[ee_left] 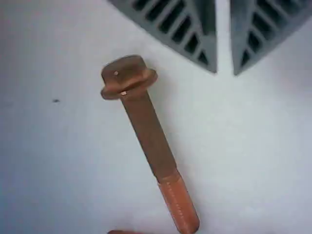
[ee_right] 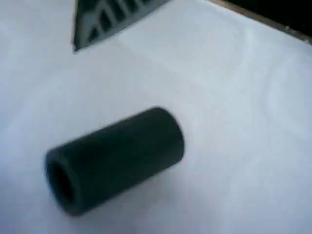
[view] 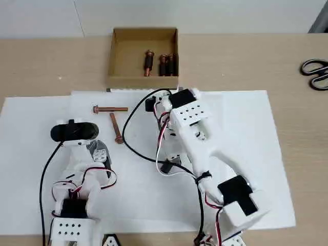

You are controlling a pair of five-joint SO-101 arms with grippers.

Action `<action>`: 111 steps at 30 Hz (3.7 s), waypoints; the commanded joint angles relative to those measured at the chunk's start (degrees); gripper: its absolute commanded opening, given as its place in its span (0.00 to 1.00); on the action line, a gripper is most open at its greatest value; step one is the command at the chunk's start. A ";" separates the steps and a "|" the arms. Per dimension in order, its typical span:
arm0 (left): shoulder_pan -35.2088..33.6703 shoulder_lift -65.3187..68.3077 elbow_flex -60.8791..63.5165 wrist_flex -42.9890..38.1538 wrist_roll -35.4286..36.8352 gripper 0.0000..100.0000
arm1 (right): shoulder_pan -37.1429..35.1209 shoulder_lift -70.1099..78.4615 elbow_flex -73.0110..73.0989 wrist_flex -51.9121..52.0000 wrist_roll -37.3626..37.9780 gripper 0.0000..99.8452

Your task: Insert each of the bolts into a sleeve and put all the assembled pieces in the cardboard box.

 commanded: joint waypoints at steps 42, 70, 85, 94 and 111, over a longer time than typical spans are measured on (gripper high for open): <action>-0.44 -0.44 -0.57 -0.97 0.09 0.01 | -7.08 4.62 -1.85 -8.48 -42.20 0.11; -0.53 -0.44 -0.57 -0.97 0.09 0.01 | -6.90 12.79 1.14 -12.00 -40.88 0.11; -0.53 -0.44 -0.57 -0.97 0.09 0.01 | -6.64 12.62 -2.64 -12.44 -36.66 0.11; -0.53 -0.44 -0.57 -0.97 0.18 0.01 | -6.55 12.62 -4.22 -12.70 -34.20 0.11; -0.53 -0.44 -0.57 -0.97 0.18 0.01 | -5.67 8.48 -4.13 -14.90 -31.82 0.11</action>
